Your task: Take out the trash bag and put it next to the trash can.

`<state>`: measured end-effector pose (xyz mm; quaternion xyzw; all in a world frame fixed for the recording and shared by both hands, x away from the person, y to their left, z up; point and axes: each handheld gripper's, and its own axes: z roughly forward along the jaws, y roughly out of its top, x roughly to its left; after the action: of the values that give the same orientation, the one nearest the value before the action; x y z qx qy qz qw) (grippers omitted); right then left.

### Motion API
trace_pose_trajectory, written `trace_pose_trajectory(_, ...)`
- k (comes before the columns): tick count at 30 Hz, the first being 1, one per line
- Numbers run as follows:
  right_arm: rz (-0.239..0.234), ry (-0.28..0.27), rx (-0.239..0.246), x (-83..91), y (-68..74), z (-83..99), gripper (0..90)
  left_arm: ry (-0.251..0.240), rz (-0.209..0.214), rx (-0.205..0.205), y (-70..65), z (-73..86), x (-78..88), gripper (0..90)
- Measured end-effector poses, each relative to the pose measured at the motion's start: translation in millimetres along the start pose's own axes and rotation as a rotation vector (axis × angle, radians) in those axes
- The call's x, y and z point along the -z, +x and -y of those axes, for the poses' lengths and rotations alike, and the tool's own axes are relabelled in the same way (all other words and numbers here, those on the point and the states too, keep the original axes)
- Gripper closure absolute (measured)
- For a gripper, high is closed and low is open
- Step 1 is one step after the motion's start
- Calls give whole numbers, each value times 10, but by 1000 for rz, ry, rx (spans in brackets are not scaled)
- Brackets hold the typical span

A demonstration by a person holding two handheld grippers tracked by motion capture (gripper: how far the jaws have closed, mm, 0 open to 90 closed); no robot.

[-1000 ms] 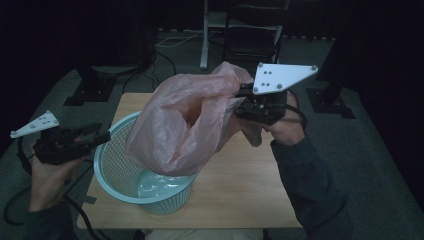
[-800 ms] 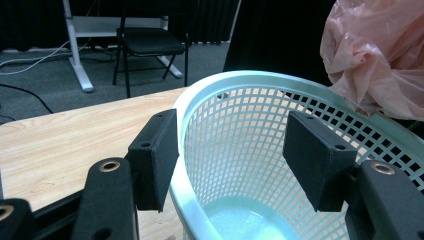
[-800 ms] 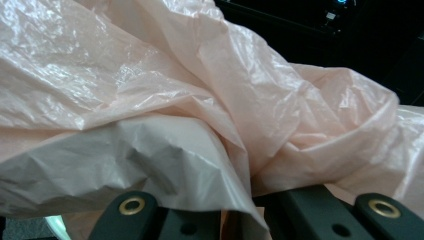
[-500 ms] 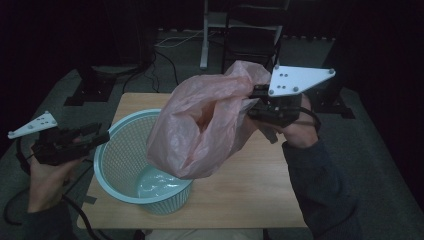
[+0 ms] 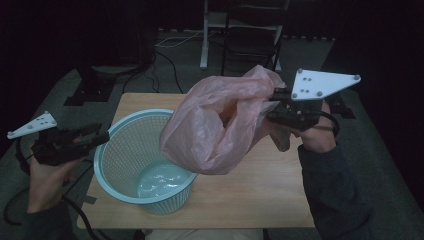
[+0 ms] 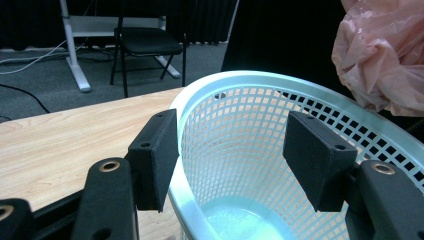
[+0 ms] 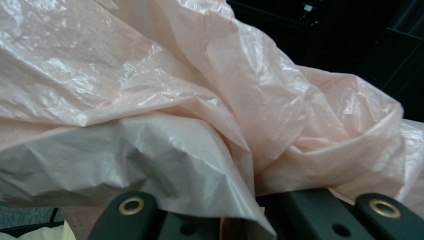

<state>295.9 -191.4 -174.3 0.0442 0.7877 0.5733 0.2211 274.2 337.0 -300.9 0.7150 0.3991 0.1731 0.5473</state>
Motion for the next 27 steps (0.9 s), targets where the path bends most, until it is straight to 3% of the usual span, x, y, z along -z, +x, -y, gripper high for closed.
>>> trace_pose_trajectory(10,26,11,-7,111,-12,45,869,0,0,1,3,1,8,391)
trace_pose_trajectory(27,35,71,-67,218,-50,405,862,3,1,9,17,11,-1,391)
